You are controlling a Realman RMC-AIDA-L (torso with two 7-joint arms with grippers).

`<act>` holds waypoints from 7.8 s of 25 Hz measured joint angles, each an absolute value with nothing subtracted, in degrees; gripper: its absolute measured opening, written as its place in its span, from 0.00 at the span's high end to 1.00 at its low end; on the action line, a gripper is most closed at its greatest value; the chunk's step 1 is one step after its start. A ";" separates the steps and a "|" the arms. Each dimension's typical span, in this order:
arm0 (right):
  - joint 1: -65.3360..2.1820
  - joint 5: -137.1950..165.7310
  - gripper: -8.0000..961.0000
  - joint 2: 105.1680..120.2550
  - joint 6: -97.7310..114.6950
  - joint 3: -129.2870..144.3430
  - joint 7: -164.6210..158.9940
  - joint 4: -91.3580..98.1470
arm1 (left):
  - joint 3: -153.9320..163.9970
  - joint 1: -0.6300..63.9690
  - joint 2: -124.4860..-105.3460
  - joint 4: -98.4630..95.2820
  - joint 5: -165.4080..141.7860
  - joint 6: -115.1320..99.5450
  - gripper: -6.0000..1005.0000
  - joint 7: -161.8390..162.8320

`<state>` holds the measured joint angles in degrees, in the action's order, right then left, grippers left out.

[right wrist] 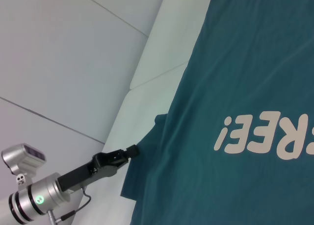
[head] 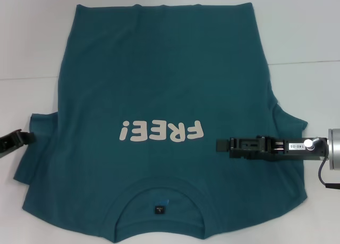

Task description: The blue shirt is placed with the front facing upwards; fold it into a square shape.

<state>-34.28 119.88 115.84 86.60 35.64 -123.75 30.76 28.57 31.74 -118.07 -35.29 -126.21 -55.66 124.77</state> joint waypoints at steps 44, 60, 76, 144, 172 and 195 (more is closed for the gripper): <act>-34.86 119.88 0.06 115.89 86.53 35.68 -123.68 30.49 | 30.75 32.73 -119.48 -50.44 -128.67 -69.06 0.99 135.40; -34.30 119.88 0.06 116.02 86.12 35.66 -123.33 30.49 | 35.84 37.43 -120.14 -44.44 -129.11 -66.62 0.99 140.38; -34.19 119.88 0.07 115.95 84.70 35.63 -123.23 30.50 | 39.67 39.32 -118.64 -41.18 -128.93 -68.92 0.95 138.88; -33.15 132.51 0.07 106.23 77.14 23.51 -143.91 35.00 | 22.76 19.44 -123.14 -46.50 -119.33 -105.02 0.07 91.85; -38.74 137.25 0.19 107.51 62.91 34.89 -149.70 28.58 | 22.76 19.78 -122.98 -45.52 -118.15 -103.02 0.07 91.52; -39.95 137.06 0.26 108.30 60.45 34.73 -149.37 27.25 | 22.76 19.60 -122.87 -45.08 -118.12 -102.30 0.07 91.52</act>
<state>-39.95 137.06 108.30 60.45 34.73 -149.38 27.25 22.76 19.60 -122.87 -45.08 -118.12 -102.30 91.52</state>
